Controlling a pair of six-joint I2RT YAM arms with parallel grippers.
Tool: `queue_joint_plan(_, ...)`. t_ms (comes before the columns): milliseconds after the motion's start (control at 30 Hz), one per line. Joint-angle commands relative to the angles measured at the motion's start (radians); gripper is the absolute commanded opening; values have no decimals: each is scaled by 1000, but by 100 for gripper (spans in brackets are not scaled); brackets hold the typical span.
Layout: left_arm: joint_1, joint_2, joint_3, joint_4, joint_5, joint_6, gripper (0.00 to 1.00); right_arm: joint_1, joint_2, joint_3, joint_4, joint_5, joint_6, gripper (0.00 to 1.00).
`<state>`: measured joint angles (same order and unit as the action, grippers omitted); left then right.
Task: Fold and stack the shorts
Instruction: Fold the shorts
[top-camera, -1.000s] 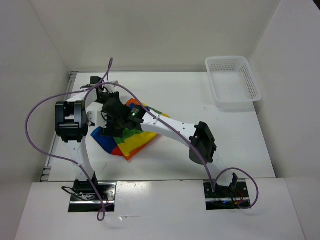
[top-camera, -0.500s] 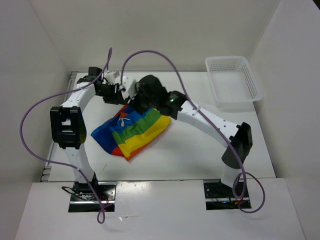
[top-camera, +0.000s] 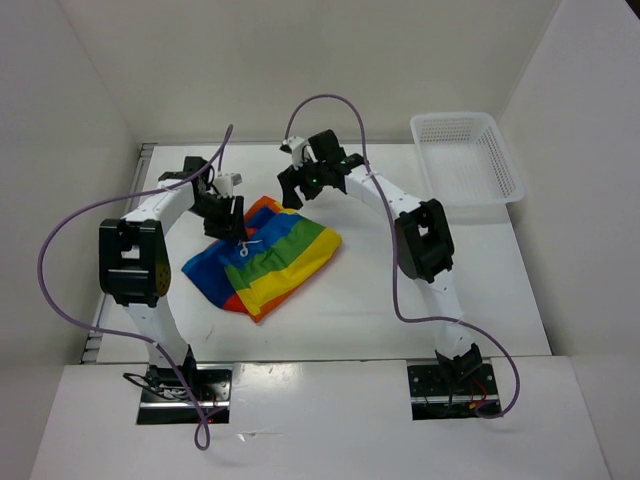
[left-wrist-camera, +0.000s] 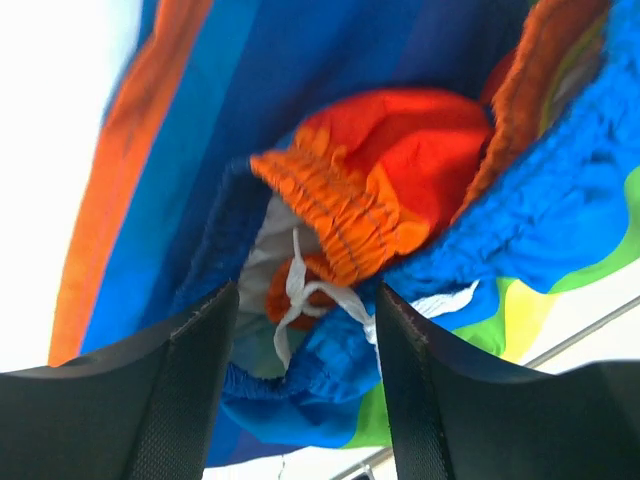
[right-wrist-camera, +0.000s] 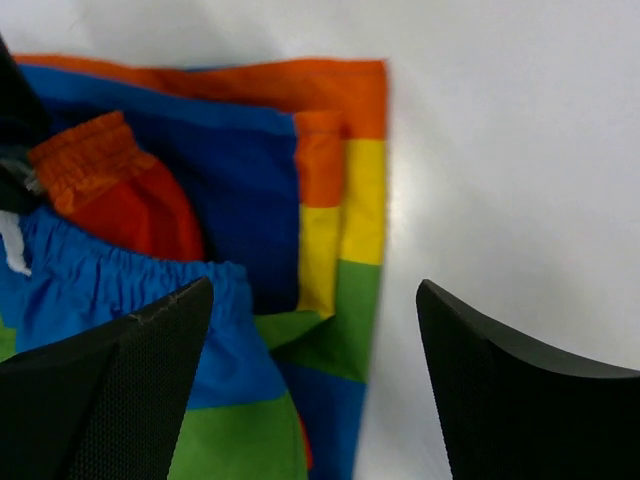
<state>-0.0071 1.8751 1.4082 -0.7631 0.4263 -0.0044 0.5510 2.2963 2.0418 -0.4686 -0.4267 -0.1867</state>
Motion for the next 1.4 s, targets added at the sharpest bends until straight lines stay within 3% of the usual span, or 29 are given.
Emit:
queue_joint_plan(0,-1,-62,-26,-44,-9,4,65,13,9,93,-24,-211,27,88)
queue_joint_plan(167,8,-71,-64,-67,-18,4,65,4,52,80,-45,-251,47,89)
queue_joint_plan(367,32,-71,-55,-96,31,4,65,4,75,41,-56,-291,36,75)
queue_joint_plan(600,32,-48,-91,-131,68,4,59,4,95,3,-56,-259,46,82)
queue_joint_plan(733,32,-48,-100,-140,88,4,43,33,115,12,-56,-250,46,72)
queue_joint_plan(800,32,-35,-100,-162,109,4,29,44,124,12,-56,-250,46,62)
queue_joint_plan(833,32,-34,-100,-171,127,4,19,53,124,12,-56,-250,46,57)
queue_joint_plan(867,32,-24,-100,-171,138,4,16,53,124,12,-56,-250,46,43)
queue_joint_plan(933,32,-24,-109,-171,166,4,12,53,124,12,-56,-241,55,30)
queue_joint_plan(967,32,-24,-100,-171,166,4,12,53,124,21,-56,-218,55,18)
queue_joint_plan(1000,32,-24,-89,-182,175,4,15,53,112,21,-56,-207,55,13)
queue_joint_plan(1067,32,-24,-37,-196,163,4,34,53,98,21,-56,-184,32,0)
queue_joint_plan(1100,42,-24,-14,-206,154,4,47,53,86,21,-56,-184,17,0)
queue_joint_plan(1300,42,-64,149,-217,83,4,57,53,42,12,-76,-193,-31,0)
queue_joint_plan(1367,32,-64,149,-171,-1,4,59,53,29,23,-87,-193,-63,0)
